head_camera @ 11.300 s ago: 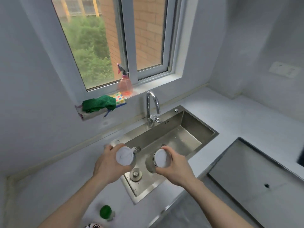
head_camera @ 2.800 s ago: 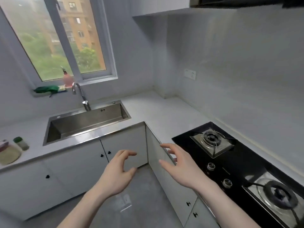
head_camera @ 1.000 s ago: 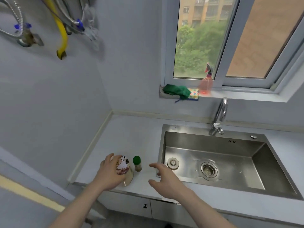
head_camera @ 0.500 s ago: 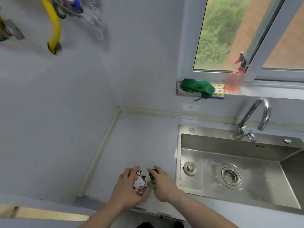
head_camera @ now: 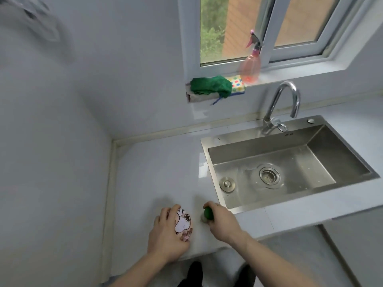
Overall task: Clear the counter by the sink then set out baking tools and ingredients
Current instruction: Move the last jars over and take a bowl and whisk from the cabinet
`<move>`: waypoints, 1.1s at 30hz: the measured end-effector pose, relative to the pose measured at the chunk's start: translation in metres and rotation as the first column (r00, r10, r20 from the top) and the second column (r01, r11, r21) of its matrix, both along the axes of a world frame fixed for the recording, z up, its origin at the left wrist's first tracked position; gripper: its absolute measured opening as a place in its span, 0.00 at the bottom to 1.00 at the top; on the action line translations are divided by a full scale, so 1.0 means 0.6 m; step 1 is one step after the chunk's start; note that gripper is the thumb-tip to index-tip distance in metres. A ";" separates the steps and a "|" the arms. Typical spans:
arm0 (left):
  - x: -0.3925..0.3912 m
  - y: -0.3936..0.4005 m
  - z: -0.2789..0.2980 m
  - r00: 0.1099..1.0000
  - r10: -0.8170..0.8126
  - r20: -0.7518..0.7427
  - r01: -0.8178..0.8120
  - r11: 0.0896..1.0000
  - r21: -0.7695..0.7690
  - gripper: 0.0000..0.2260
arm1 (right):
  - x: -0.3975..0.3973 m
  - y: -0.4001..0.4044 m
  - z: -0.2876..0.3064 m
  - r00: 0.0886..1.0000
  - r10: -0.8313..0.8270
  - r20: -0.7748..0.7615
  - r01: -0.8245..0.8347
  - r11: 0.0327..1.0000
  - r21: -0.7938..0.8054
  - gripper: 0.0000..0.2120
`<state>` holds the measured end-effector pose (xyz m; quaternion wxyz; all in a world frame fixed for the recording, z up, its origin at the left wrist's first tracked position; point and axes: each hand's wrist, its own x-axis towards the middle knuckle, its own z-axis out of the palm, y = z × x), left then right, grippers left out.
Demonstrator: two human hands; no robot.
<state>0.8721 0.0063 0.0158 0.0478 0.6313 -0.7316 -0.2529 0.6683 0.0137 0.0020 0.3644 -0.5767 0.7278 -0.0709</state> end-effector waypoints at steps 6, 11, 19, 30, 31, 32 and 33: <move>-0.030 -0.003 0.027 0.983 -0.184 -0.024 0.184 0.983 0.011 0.37 | -0.055 0.093 0.050 0.952 -0.286 0.114 0.297 0.950 -0.096 0.21; -0.161 0.052 0.090 0.897 -0.433 -0.083 0.430 0.901 -0.051 0.41 | -0.149 0.230 0.120 0.852 -0.494 0.172 0.522 0.822 -0.226 0.17; -0.412 0.253 0.190 0.685 -0.694 -0.221 0.666 0.720 -0.195 0.49 | -0.304 0.561 0.215 0.643 -0.743 0.187 0.750 0.561 -0.350 0.18; -0.661 0.630 0.256 0.363 -0.865 -0.346 0.863 0.452 -0.226 0.46 | -0.414 1.018 0.273 0.311 -0.924 0.224 0.893 0.203 -0.401 0.18; -0.682 0.665 0.261 0.326 -0.886 -0.331 0.883 0.410 -0.228 0.46 | -0.416 1.059 0.277 0.267 -0.935 0.235 0.903 0.157 -0.399 0.18; -0.701 0.696 0.267 0.286 -0.902 -0.322 0.902 0.367 -0.228 0.46 | -0.419 1.094 0.281 0.233 -0.943 0.240 0.908 0.122 -0.401 0.18; -0.719 0.723 0.273 0.250 -0.914 -0.319 0.914 0.331 -0.233 0.46 | -0.422 1.124 0.284 0.201 -0.949 0.244 0.911 0.090 -0.402 0.18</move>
